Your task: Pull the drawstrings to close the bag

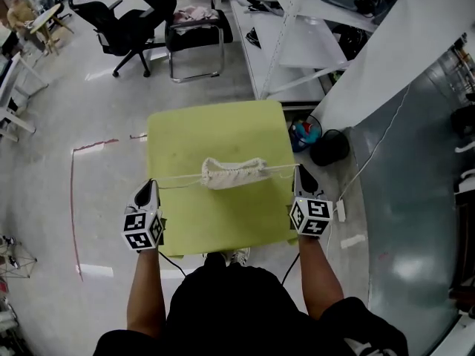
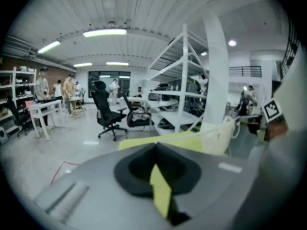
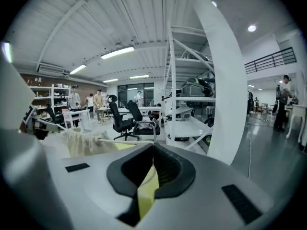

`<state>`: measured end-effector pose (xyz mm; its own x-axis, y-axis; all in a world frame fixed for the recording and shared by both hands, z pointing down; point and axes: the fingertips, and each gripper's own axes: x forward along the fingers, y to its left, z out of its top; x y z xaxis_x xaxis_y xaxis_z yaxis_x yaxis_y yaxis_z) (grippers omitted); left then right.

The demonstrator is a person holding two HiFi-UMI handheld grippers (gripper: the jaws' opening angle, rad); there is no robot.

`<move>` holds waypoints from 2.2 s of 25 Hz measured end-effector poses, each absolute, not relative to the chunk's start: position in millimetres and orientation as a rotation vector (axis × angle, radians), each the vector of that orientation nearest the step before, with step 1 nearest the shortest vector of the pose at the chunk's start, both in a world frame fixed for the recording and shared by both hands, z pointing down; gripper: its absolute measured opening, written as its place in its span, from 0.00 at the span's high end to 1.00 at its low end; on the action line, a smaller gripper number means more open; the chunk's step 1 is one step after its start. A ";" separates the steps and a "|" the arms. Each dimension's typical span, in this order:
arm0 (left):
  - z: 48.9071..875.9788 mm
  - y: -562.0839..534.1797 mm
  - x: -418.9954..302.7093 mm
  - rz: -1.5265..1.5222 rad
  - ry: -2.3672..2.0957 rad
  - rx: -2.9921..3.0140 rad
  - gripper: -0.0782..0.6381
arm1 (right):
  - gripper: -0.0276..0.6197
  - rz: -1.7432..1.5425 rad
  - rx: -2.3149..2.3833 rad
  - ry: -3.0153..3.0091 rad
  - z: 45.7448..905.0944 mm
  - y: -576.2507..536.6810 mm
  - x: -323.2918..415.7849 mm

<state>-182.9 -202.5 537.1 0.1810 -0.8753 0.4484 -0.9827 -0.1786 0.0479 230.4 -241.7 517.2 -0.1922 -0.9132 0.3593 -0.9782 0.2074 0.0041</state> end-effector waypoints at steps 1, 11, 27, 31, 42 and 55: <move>531.4 -204.9 -188.1 0.446 -1.782 2.133 0.89 | 0.94 0.330 1.813 -2.202 511.1 -245.4 235.1; 494.6 -215.4 -243.5 0.198 -1.903 2.030 0.89 | 0.94 0.428 2.133 -2.186 461.8 -265.1 296.7; 481.0 -204.4 -273.9 -0.052 -1.859 1.947 0.88 | 0.94 0.534 2.228 -2.250 442.9 -271.8 316.2; 481.6 -204.6 -271.9 -0.017 -1.857 1.962 0.88 | 0.94 0.513 2.209 -2.246 444.3 -271.4 314.4; 467.7 -258.6 -252.9 0.117 -1.877 2.079 0.88 | 0.94 0.310 2.050 -2.256 443.5 -308.6 294.7; 387.8 -332.9 -225.8 0.162 -1.981 2.276 0.88 | 0.94 -0.100 1.999 -2.300 353.3 -374.9 250.2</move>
